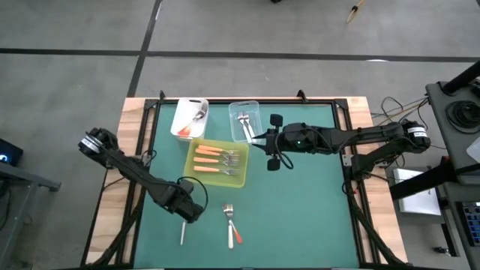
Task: Sort silverware by color (type)
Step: Put the white fork into the transparent bin
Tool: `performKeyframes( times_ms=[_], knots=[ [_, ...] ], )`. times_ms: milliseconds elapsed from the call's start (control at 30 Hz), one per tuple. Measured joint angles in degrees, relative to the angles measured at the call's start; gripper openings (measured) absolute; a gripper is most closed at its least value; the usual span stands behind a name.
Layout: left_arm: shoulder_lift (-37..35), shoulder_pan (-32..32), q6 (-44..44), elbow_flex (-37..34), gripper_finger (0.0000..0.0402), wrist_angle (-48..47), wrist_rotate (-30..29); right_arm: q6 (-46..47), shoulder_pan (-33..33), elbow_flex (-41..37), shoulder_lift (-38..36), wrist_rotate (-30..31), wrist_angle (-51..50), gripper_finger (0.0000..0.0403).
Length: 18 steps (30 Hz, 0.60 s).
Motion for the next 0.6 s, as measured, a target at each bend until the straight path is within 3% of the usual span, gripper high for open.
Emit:
performKeyframes(
  times_ms=[300, 600],
  knots=[
    [4.4, 0.3, 3.0, 2.4, 0.0156, 0.0, 0.0, 1.8, 0.0, 0.0, 0.0, 0.0, -1.2, 0.0087],
    [7.2, 0.3, 3.5, 2.4, 0.0137, 1.3, 0.1, 2.5, 0.0, 0.0, 0.0, 0.0, -1.9, 0.0087]
  ],
)
